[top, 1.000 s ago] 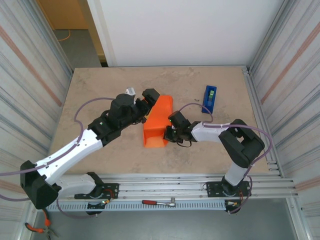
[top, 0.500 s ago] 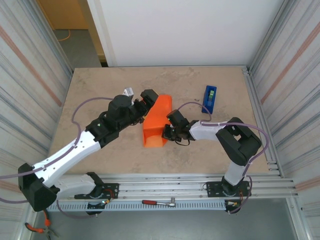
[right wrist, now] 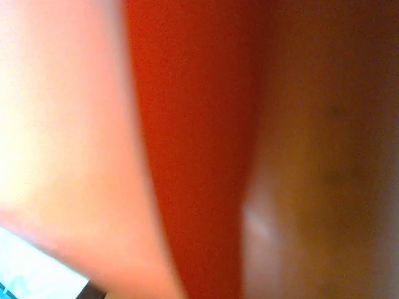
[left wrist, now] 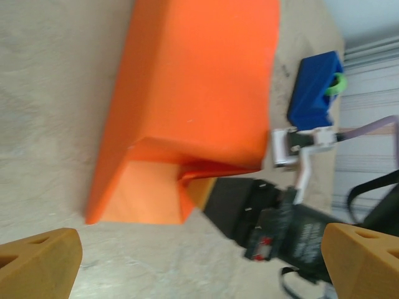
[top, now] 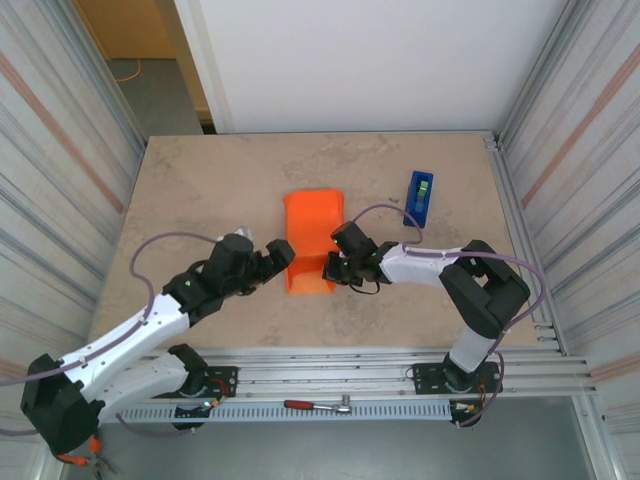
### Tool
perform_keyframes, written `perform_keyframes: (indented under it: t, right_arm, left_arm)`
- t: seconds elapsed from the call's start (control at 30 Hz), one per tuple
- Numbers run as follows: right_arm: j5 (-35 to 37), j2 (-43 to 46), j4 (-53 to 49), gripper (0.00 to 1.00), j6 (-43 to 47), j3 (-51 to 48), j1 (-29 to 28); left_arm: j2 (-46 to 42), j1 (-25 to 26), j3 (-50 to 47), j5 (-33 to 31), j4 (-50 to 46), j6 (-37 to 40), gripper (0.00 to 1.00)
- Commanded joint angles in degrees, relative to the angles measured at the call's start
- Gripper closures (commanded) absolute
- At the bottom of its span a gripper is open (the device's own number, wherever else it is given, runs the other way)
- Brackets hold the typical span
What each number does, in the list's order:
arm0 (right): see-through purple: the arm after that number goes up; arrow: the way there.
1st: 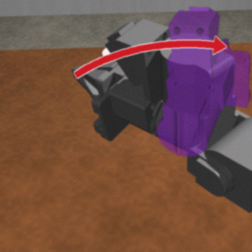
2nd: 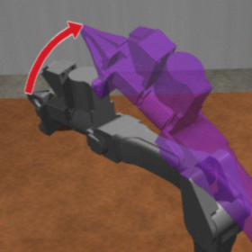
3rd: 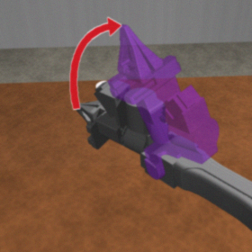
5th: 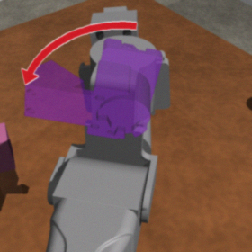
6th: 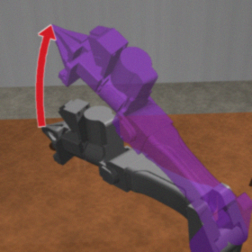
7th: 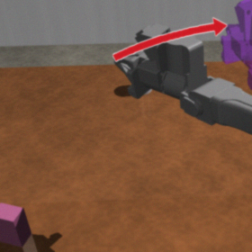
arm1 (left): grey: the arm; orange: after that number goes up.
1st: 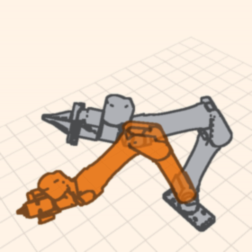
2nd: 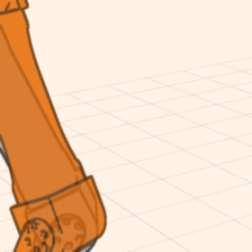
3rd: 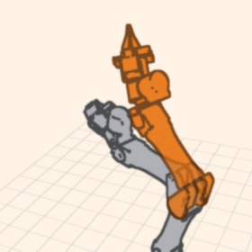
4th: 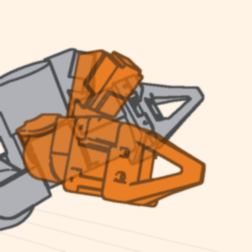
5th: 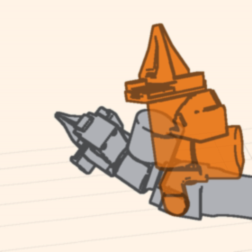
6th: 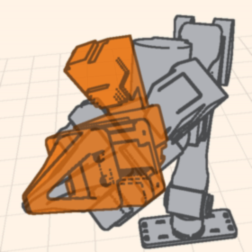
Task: Wrap the gift box in paper
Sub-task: Fold the wrapping paper for the gift box.
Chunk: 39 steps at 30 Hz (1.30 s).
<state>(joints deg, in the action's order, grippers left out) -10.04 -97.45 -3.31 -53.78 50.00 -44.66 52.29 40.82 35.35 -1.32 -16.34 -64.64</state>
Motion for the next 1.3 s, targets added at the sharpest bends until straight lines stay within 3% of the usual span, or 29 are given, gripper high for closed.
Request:
perform_keyframes:
  t: [0.0, 0.3, 0.6, 0.77, 1.27]
  right_arm:
    - [1.08, 1.57, -0.53, 1.0, -1.39, -1.51, -0.45]
    - [-1.41, 2.65, -1.11, 1.0, -0.78, -1.94, -0.19]
    - [-0.37, 10.13, -4.56, 1.0, 0.56, -4.34, 1.92]
    - [-1.09, 11.1, -3.9, 1.0, 1.21, -5.43, 3.15]
    - [-2.15, 6.58, 1.36, 1.0, 0.08, -5.46, 2.83]
  left_arm:
    - [-2.88, -0.39, -3.91, -1.63, 2.63, 2.88, 0.01]
    - [2.49, -0.48, -9.34, 0.27, 7.83, 8.12, 0.04]
    - [12.29, -0.3, -8.46, 0.9, 12.96, 13.19, 0.36]
    - [15.05, -0.21, -7.34, 0.58, 13.0, 15.1, 0.45]
    - [22.26, 0.62, -2.71, -0.21, 12.13, 19.11, 0.47]
